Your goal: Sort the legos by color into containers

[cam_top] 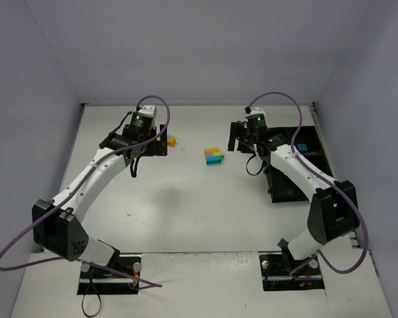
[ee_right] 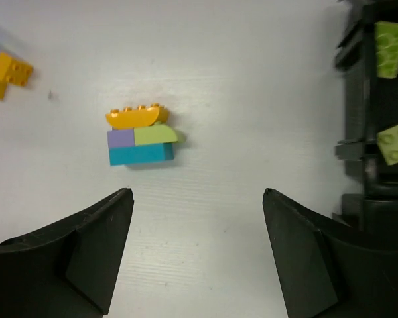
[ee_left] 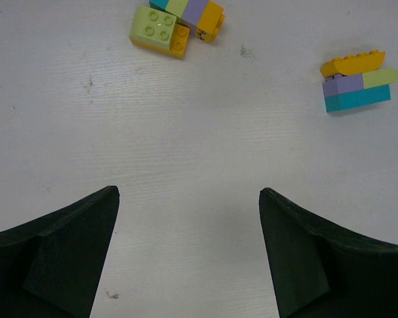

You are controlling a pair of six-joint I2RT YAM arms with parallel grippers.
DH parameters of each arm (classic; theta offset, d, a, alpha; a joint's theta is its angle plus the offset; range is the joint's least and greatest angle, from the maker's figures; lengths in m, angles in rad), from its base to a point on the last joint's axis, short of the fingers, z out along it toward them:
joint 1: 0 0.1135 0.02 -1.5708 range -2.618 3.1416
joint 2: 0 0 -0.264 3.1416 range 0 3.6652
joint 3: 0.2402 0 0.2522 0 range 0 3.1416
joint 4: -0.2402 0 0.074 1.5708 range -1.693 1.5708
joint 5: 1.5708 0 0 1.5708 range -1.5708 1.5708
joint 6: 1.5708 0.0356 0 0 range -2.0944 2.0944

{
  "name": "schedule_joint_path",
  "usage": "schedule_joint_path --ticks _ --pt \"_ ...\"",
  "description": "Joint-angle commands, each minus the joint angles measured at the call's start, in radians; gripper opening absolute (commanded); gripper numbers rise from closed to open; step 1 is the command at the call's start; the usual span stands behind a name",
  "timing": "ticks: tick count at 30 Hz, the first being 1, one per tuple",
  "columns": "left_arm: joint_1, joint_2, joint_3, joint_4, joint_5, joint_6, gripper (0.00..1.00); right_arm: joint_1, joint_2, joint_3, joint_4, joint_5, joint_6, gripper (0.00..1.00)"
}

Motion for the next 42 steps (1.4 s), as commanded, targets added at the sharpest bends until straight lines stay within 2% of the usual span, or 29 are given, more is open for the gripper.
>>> schedule_joint_path --ticks 1,8,11,17,22,32,42 --pt "-0.001 0.009 0.0 0.102 -0.038 -0.012 0.79 0.033 0.043 0.05 0.044 -0.045 -0.011 0.76" --pt "0.034 0.208 0.041 0.248 -0.072 0.149 0.79 0.046 0.068 0.05 0.06 -0.103 -0.022 0.76" --pt "0.098 0.309 0.095 0.275 -0.012 0.176 0.78 0.049 0.057 0.038 0.064 -0.125 -0.023 0.76" --pt "0.216 0.454 0.182 0.323 0.138 0.157 0.63 0.057 0.029 -0.008 0.075 -0.148 -0.025 0.76" --pt "0.23 0.511 0.236 0.343 0.204 0.186 0.52 0.057 0.014 -0.034 0.078 -0.148 -0.031 0.76" --pt "0.229 0.592 0.31 0.328 0.228 0.211 0.51 0.057 0.011 -0.05 0.078 -0.146 -0.033 0.76" --pt "0.227 0.65 0.354 0.309 0.214 0.17 0.51 0.057 0.028 -0.047 0.078 -0.155 -0.034 0.76"
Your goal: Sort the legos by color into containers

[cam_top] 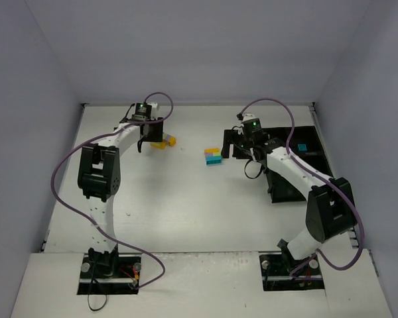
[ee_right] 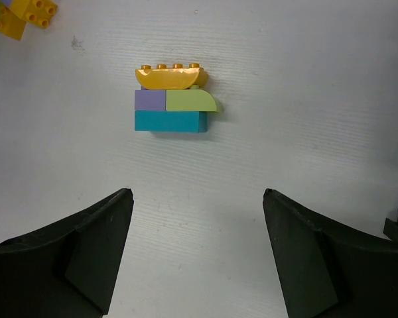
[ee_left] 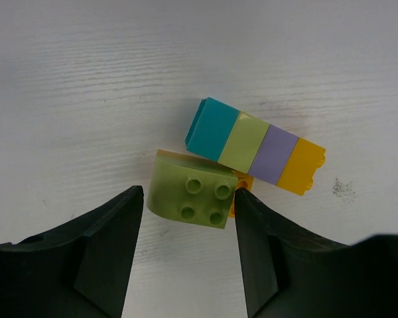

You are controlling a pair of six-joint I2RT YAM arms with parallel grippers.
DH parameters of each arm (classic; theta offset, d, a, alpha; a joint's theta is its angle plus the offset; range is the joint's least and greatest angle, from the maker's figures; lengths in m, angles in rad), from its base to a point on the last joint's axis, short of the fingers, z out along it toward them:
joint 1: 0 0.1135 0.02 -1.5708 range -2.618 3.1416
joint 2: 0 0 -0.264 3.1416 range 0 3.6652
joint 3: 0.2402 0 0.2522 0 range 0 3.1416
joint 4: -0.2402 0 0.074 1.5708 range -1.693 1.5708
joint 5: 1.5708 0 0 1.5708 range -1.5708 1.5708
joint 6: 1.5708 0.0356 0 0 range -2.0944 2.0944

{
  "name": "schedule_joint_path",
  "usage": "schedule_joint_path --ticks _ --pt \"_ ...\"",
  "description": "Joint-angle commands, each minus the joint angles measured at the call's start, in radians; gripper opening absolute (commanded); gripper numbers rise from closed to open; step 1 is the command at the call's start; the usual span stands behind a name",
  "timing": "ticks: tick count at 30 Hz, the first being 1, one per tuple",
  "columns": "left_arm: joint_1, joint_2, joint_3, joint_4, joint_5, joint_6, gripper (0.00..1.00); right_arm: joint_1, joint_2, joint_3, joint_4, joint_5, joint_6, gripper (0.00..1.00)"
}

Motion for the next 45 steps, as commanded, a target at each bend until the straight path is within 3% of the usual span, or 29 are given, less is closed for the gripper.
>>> schedule_joint_path --ticks 1,4,8,23,26,27,28,32,35,36,40,45 --pt "-0.002 -0.033 0.045 0.011 0.001 -0.01 0.51 0.005 -0.028 0.006 0.041 -0.013 -0.007 0.76" --pt "-0.003 -0.045 -0.005 0.016 0.017 -0.01 0.49 0.007 -0.022 0.008 0.041 -0.015 -0.009 0.76" --pt "-0.005 -0.082 -0.091 0.057 0.048 -0.01 0.37 0.005 -0.014 0.005 0.039 -0.019 -0.009 0.76" --pt "-0.045 -0.396 -0.41 0.051 0.031 0.105 0.37 0.008 -0.008 -0.012 0.047 -0.053 -0.026 0.76" --pt "-0.048 -0.413 -0.443 0.05 0.025 0.088 0.49 0.012 -0.001 -0.006 0.056 -0.068 -0.029 0.76" --pt "-0.051 -0.413 -0.441 0.034 0.025 0.071 0.6 0.012 0.002 -0.005 0.056 -0.073 -0.032 0.76" --pt "-0.051 -0.415 -0.435 0.022 0.024 0.056 0.64 0.015 0.004 -0.002 0.056 -0.074 -0.033 0.76" --pt "-0.052 -0.451 -0.374 -0.087 0.008 -0.137 0.71 0.016 0.004 0.008 0.058 -0.081 -0.035 0.76" --pt "-0.068 -0.502 -0.354 -0.125 -0.062 -0.401 0.81 0.018 0.004 0.009 0.059 -0.081 -0.035 0.76" --pt "-0.074 -0.505 -0.332 -0.154 -0.091 -0.55 0.85 0.016 0.004 0.008 0.061 -0.081 -0.033 0.76" --pt "-0.106 -0.472 -0.266 -0.288 -0.217 -0.795 0.83 0.016 0.002 0.002 0.062 -0.082 -0.029 0.76" --pt "-0.118 -0.366 -0.157 -0.438 -0.259 -0.956 0.7 0.018 -0.017 -0.011 0.064 -0.071 -0.032 0.76"
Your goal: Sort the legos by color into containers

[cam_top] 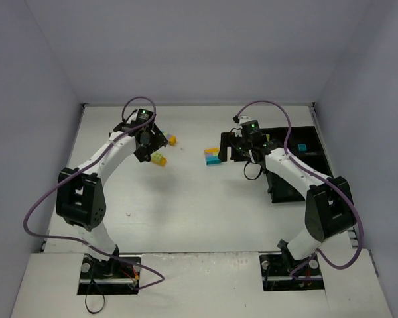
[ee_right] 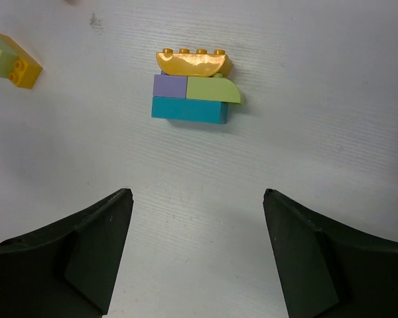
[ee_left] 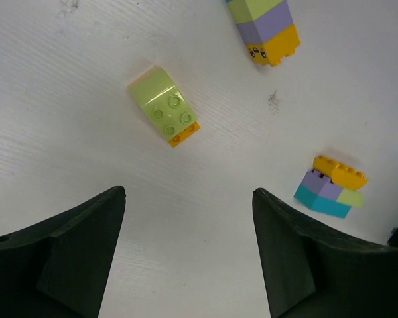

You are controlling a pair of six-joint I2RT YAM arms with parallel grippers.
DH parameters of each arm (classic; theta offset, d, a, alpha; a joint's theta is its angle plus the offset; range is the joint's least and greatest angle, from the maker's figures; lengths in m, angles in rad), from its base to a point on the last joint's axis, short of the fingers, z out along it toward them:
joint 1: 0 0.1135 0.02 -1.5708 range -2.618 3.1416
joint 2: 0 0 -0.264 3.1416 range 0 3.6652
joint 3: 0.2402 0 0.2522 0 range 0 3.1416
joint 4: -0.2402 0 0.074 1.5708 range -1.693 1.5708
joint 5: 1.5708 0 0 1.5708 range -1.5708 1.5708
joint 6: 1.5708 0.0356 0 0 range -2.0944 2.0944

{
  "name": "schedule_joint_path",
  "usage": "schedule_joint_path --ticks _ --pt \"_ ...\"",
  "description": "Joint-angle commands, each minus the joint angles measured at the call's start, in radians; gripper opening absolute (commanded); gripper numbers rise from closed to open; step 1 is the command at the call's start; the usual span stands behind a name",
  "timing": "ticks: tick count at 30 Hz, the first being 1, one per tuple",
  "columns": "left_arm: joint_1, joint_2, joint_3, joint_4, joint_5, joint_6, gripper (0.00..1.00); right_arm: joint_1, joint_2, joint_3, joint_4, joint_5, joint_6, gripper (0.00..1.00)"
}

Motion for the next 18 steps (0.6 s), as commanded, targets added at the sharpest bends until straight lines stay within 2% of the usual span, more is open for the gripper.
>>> schedule_joint_path --ticks 1,8,14,18 --pt "-0.003 0.073 0.094 -0.154 -0.07 -0.212 0.69 0.004 -0.032 -0.002 0.045 0.003 -0.007 0.76" --pt "0.003 0.147 0.138 -0.191 -0.08 -0.288 0.64 0.005 -0.059 -0.034 0.047 0.019 -0.013 0.77" --pt "0.01 0.217 0.2 -0.21 -0.072 -0.305 0.55 0.005 -0.062 -0.048 0.049 0.021 -0.021 0.77" --pt "0.013 0.234 0.228 -0.216 -0.084 -0.325 0.54 0.005 -0.062 -0.052 0.053 0.018 -0.025 0.77"
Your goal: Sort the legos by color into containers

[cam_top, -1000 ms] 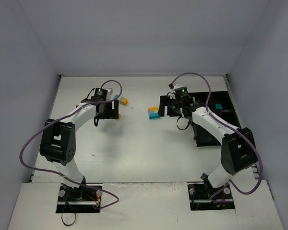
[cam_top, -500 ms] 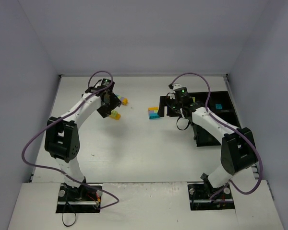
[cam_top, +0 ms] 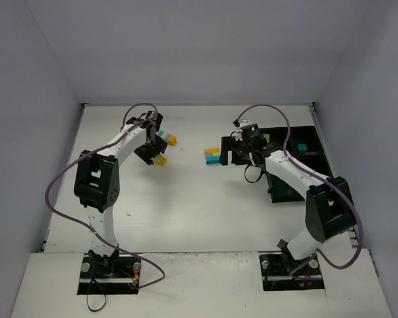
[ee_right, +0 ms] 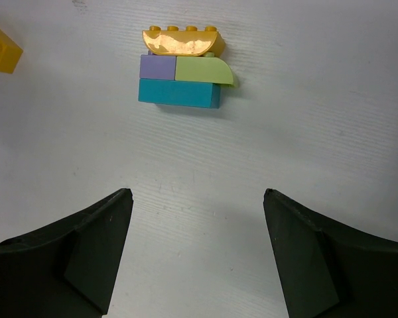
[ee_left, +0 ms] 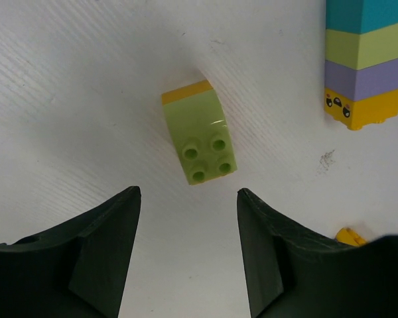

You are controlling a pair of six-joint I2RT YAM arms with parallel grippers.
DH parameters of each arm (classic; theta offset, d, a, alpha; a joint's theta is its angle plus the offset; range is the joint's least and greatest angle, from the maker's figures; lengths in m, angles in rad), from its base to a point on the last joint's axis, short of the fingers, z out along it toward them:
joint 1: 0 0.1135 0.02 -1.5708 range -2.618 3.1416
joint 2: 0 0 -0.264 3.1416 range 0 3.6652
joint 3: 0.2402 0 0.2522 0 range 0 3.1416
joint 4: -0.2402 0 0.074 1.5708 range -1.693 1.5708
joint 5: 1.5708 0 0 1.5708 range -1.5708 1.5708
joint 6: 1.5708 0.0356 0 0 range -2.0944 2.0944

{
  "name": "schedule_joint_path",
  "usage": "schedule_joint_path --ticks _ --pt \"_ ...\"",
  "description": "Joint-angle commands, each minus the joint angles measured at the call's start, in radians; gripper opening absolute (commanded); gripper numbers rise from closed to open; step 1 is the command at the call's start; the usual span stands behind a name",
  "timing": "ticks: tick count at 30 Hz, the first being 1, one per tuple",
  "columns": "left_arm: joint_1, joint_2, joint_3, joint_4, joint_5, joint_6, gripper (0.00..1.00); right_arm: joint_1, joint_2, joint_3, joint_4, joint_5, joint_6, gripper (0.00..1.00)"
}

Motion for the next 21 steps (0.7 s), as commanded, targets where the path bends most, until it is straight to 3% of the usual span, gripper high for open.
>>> schedule_joint_path --ticks 1,13,21 --pt "0.012 -0.024 0.055 -0.032 -0.031 -0.043 0.54 0.005 -0.054 -0.005 0.044 0.014 -0.019 0.77" --pt "0.024 0.042 0.088 -0.012 -0.005 -0.081 0.53 0.004 -0.053 -0.016 0.05 0.014 -0.036 0.77" --pt "0.028 0.065 0.122 -0.022 -0.011 -0.084 0.43 0.004 -0.05 -0.024 0.052 0.013 -0.036 0.77"
